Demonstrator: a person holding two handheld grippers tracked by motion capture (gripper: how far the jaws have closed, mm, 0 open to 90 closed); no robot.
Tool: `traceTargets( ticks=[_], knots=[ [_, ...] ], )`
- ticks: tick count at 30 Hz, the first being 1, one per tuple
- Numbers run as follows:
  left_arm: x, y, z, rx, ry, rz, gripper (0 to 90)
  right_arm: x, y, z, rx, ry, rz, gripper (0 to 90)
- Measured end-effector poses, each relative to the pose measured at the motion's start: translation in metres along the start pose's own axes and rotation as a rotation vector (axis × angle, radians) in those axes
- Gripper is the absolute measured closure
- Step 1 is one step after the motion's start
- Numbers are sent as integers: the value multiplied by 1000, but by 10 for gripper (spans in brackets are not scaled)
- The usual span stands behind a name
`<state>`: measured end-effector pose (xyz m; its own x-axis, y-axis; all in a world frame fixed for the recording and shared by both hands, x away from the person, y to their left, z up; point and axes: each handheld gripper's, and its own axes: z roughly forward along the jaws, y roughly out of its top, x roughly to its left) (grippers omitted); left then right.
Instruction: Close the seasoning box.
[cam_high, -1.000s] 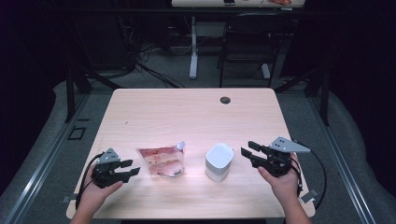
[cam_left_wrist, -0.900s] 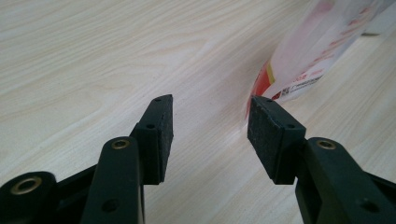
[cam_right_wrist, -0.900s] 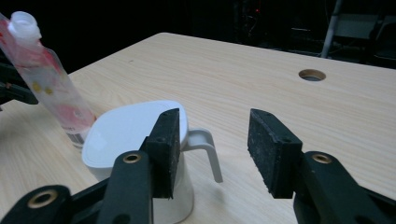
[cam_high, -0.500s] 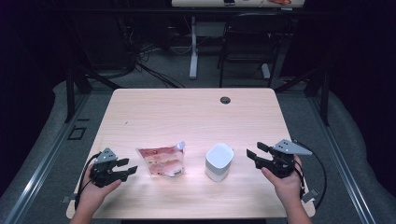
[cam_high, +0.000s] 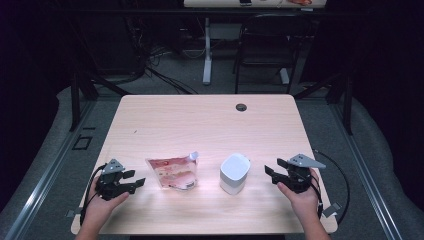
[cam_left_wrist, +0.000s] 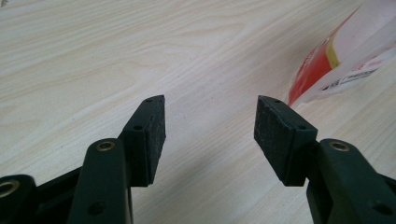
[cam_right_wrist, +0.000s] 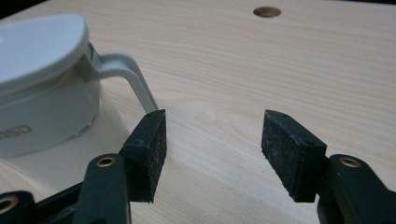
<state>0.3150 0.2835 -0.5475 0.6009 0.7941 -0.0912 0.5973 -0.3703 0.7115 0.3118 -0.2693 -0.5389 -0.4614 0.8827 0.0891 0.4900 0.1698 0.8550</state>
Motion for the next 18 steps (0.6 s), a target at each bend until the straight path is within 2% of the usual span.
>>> traceTargets(
  ticks=[3,5,10,18],
  knots=[
    [1,-1,1,4,5,-8,437,0,-2,3,20,-12,-8,404],
    [2,-2,2,5,7,-8,437,0,-3,4,11,-14,-2,404],
    [2,-2,3,8,8,-13,437,0,-5,8,35,-11,0,404],
    [2,-1,5,11,10,-11,436,-2,-6,10,45,-15,1,404]
  ],
)
